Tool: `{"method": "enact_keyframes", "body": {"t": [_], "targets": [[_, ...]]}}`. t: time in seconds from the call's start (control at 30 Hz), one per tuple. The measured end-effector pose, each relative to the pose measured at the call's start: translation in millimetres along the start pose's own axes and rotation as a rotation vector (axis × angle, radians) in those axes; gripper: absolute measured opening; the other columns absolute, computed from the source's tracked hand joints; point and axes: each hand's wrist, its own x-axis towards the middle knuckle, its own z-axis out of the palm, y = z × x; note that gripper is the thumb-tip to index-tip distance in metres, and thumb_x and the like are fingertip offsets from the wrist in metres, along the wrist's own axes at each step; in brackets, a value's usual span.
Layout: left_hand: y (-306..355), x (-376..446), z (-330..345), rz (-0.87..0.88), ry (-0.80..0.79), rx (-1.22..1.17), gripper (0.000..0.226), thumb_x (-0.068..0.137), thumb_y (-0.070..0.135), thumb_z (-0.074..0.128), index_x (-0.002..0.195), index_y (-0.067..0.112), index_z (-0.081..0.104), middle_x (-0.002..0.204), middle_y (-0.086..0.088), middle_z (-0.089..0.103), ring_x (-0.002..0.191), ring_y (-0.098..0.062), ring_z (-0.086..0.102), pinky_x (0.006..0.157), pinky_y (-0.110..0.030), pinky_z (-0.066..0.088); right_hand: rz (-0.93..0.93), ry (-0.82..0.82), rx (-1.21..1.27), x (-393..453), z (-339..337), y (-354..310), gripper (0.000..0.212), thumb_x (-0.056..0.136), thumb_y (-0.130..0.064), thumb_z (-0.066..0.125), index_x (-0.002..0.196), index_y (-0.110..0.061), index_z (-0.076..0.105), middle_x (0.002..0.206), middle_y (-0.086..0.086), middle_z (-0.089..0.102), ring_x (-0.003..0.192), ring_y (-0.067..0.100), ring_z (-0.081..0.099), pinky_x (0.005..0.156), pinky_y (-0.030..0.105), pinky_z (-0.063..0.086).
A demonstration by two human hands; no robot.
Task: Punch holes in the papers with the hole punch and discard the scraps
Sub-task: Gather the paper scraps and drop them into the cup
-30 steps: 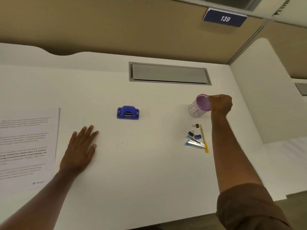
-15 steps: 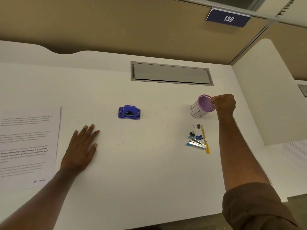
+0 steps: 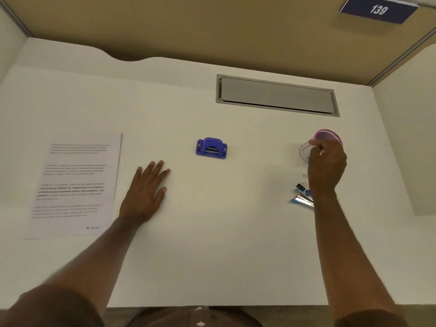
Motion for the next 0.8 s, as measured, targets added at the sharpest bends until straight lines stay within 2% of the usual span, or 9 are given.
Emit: {"method": "enact_keyframes", "body": {"t": [0.13,0.23,0.3,0.37,0.43,0.53,0.67,0.8], "targets": [[0,1,0,0.007,-0.003,0.01,0.054,0.103,0.032,0.034,0.153,0.014,0.043,0.167,-0.006,0.03,0.156,-0.027,0.025,0.127,-0.053,0.018,-0.161,-0.217,0.115,-93,36,-19,0.028,0.084,-0.001,0.055,0.095,-0.017,0.076,0.094,0.0,0.069,0.088,0.017,0.067,0.078,0.02,0.045],[-1,1,1,0.003,-0.003,0.013,0.054,0.103,0.032,0.034,0.154,0.015,0.042,0.167,-0.005,0.03,0.156,-0.026,0.025,0.127,-0.053,0.018,-0.245,-0.483,0.116,-153,57,-31,0.037,0.086,0.001,0.056,0.111,-0.018,0.075,0.095,0.002,0.064,0.089,0.02,0.066,0.078,0.027,0.05],[0,1,1,0.007,0.001,0.01,0.053,0.103,0.032,0.035,0.153,0.015,0.042,0.167,-0.005,0.03,0.156,-0.026,0.026,0.127,-0.053,0.018,-0.365,-0.611,-0.033,-182,69,-39,0.043,0.089,-0.003,0.054,0.126,-0.02,0.069,0.104,0.005,0.063,0.094,0.024,0.064,0.079,0.035,0.053],[0,1,1,0.013,0.007,0.01,0.053,0.103,0.031,0.036,0.153,0.015,0.043,0.167,-0.005,0.03,0.155,-0.026,0.026,0.127,-0.054,0.019,-0.459,-0.629,-0.132,-201,75,-47,0.045,0.088,-0.004,0.056,0.129,-0.019,0.068,0.103,0.007,0.063,0.089,0.027,0.064,0.068,0.037,0.055],[0,1,1,0.013,0.008,0.01,0.053,0.103,0.031,0.036,0.154,0.015,0.042,0.167,-0.005,0.03,0.156,-0.026,0.025,0.127,-0.054,0.019,-0.502,-0.582,-0.151,-212,75,-54,0.043,0.081,0.001,0.066,0.12,-0.016,0.073,0.092,0.007,0.064,0.075,0.026,0.064,0.052,0.033,0.053],[0,0,1,0.005,0.014,0.004,0.053,0.104,0.031,0.036,0.155,0.016,0.041,0.167,-0.004,0.029,0.156,-0.024,0.023,0.127,-0.053,0.018,-0.534,-0.526,-0.177,-220,76,-58,0.045,0.075,0.006,0.073,0.115,-0.015,0.075,0.085,0.006,0.063,0.069,0.024,0.062,0.044,0.031,0.051],[1,0,-1,0.01,0.014,0.001,0.053,0.104,0.03,0.037,0.154,0.016,0.041,0.167,-0.005,0.029,0.156,-0.025,0.023,0.127,-0.053,0.018,-0.568,-0.541,-0.148,-228,81,-64,0.052,0.077,0.01,0.067,0.121,-0.016,0.073,0.085,0.006,0.06,0.07,0.024,0.06,0.048,0.033,0.052],[1,1,-1,0.001,0.004,0.006,0.053,0.104,0.031,0.036,0.155,0.016,0.041,0.168,-0.004,0.027,0.157,-0.024,0.021,0.128,-0.052,0.017,-0.34,-0.609,0.005,-224,83,-62,0.051,0.087,0.003,0.051,0.129,-0.021,0.067,0.097,0.001,0.058,0.084,0.021,0.06,0.067,0.035,0.057]]}}
